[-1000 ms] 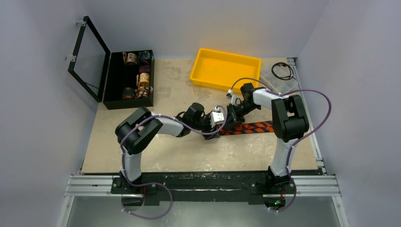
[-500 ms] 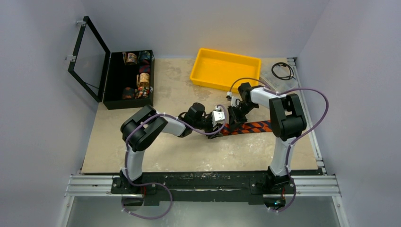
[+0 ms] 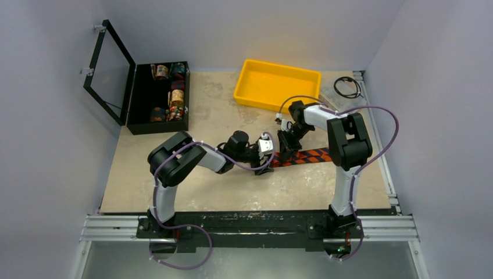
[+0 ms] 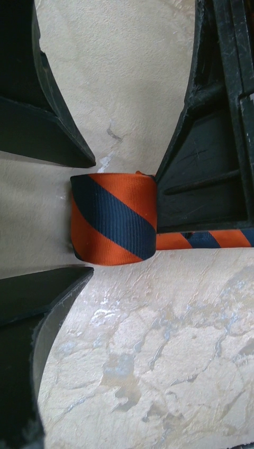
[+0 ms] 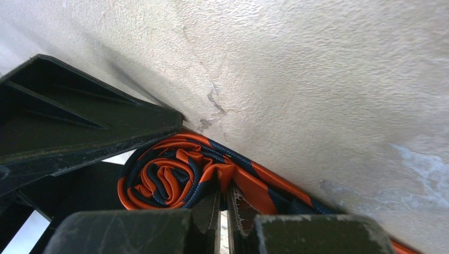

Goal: Roll the ties
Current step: Roll the tie at the center of the board.

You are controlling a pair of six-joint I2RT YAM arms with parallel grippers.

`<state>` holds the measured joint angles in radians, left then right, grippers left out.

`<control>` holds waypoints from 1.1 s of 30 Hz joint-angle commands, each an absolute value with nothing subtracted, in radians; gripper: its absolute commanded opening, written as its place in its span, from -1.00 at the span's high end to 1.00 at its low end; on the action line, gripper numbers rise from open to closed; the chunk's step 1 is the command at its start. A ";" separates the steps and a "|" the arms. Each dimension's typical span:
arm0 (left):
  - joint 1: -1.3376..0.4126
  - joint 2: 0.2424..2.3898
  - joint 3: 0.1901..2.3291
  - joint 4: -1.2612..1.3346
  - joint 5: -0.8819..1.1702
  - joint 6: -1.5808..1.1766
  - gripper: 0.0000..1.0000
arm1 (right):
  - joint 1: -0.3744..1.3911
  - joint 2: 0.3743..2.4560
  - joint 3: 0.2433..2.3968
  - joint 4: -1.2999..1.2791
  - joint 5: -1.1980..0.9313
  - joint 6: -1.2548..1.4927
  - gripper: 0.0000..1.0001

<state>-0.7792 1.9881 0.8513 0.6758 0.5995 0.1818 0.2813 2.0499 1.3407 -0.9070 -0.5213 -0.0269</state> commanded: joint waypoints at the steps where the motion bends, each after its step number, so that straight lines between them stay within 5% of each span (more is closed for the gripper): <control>1: -0.806 1.972 0.807 0.807 0.579 0.116 -0.38 | 0.319 2.151 1.285 -0.724 -0.351 -0.047 1.00; 9: -0.809 2.053 0.856 0.914 0.532 0.016 -0.02 | 0.321 2.160 1.249 -0.682 -0.430 -0.029 1.00; 27: -0.833 2.251 0.780 1.176 0.525 -0.008 0.24 | 0.321 2.182 1.258 -0.670 -0.413 -0.057 1.00; 33: -0.844 2.147 0.766 0.895 0.378 0.079 0.72 | 0.321 2.166 1.264 -0.675 -0.442 -0.070 0.97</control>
<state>-0.8112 2.1666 0.7853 1.1851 0.5381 0.0193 0.2852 2.0739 1.3087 -0.8700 -0.6449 0.0101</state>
